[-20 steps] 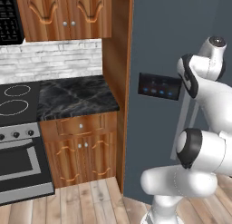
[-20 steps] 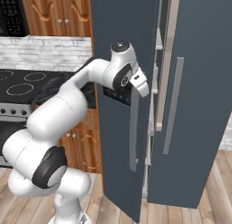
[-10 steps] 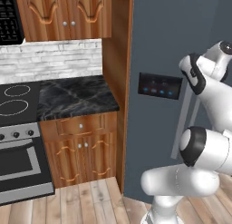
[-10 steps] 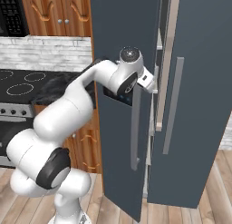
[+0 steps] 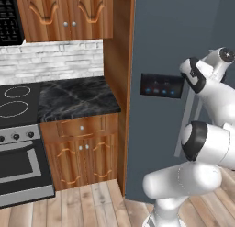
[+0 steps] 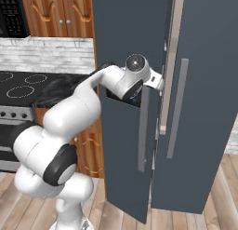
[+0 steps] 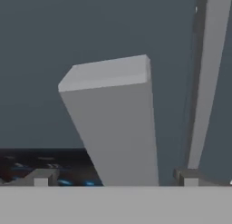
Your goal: Take the bottled waters from the counter and place them in the freezer to freeze. Close the freezer door after placing the bottles.
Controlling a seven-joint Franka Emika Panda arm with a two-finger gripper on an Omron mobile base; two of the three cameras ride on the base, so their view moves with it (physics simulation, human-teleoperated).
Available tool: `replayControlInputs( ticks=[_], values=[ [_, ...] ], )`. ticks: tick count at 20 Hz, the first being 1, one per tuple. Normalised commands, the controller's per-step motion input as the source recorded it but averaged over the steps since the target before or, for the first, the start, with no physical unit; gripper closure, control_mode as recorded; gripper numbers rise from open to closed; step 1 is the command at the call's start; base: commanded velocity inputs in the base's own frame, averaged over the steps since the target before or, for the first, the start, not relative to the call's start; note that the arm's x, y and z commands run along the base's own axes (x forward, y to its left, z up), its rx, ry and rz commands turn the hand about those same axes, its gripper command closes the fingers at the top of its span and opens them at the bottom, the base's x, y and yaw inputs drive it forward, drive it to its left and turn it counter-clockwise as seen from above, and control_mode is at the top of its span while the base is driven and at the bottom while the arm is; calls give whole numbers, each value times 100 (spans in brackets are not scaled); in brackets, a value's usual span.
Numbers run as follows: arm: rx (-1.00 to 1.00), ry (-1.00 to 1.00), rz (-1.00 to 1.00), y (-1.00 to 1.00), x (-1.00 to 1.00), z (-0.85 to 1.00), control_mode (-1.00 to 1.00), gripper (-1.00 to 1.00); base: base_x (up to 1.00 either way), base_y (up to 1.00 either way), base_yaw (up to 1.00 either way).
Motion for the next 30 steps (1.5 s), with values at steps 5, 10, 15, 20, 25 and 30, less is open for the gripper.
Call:
replayControlInputs(
  ticks=[5,10,15,20,25,30],
  values=[
    [-12,-2,0,-1,31,-1,-100,-100,0,0,0],
    [0,-7,0,-19,25,-4,-100,-100,0,0,0],
    [0,-1,0,-18,36,0,-100,-100,0,0,0],
    [0,0,0,-8,52,0,-100,-100,0,0,0],
    [0,0,0,-1,44,0,-100,-100,0,0,0],
    [0,0,0,0,39,0,-100,-100,0,0,0]
  ],
)
